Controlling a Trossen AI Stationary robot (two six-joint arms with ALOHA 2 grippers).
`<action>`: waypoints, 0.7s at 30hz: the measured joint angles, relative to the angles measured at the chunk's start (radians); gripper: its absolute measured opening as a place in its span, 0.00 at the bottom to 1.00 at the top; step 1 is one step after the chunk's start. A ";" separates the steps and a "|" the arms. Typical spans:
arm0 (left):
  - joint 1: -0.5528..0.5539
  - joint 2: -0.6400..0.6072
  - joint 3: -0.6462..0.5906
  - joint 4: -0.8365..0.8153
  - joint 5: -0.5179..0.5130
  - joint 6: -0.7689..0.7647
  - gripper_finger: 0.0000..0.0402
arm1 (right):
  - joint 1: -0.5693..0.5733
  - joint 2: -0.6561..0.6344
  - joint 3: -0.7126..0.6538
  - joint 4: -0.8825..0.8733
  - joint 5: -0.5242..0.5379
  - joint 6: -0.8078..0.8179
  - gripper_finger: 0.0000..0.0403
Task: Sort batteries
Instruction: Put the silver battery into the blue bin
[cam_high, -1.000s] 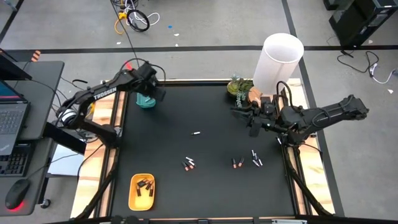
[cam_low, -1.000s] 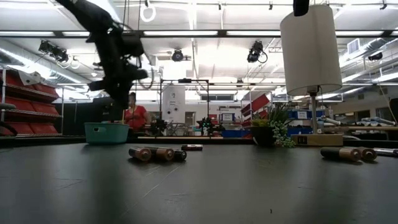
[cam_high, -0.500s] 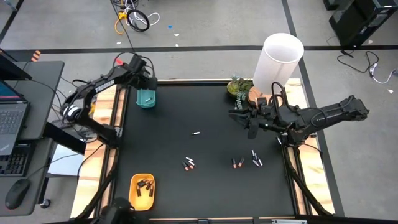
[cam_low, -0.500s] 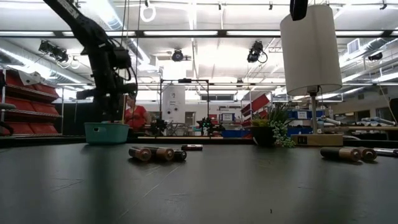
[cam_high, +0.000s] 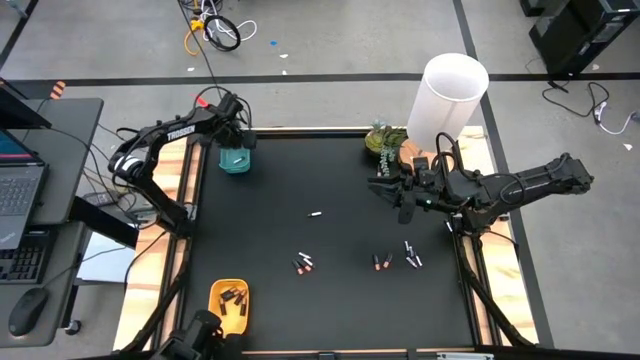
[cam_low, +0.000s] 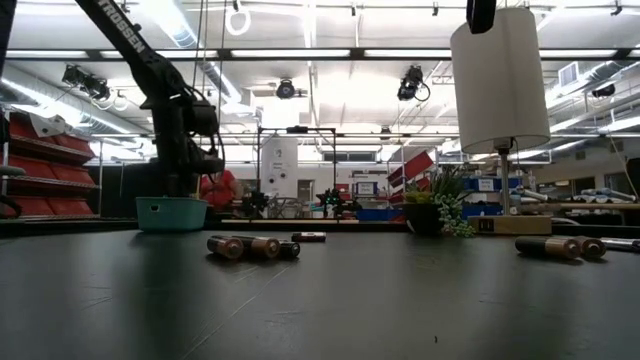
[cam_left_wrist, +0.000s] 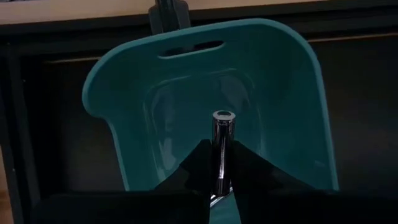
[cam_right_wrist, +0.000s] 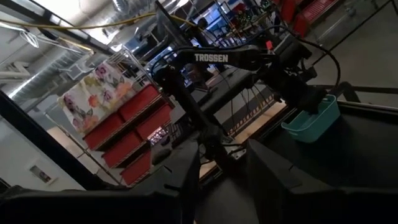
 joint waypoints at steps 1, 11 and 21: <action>0.000 0.003 0.000 0.000 -0.001 -0.001 0.16 | 0.000 0.000 0.000 0.000 0.000 0.000 0.29; 0.000 0.004 0.000 -0.002 -0.005 0.006 0.38 | -0.002 0.000 0.000 0.000 0.000 0.000 0.29; -0.068 -0.141 0.078 -0.060 -0.015 0.177 0.42 | -0.048 0.000 0.000 -0.151 0.023 0.077 0.28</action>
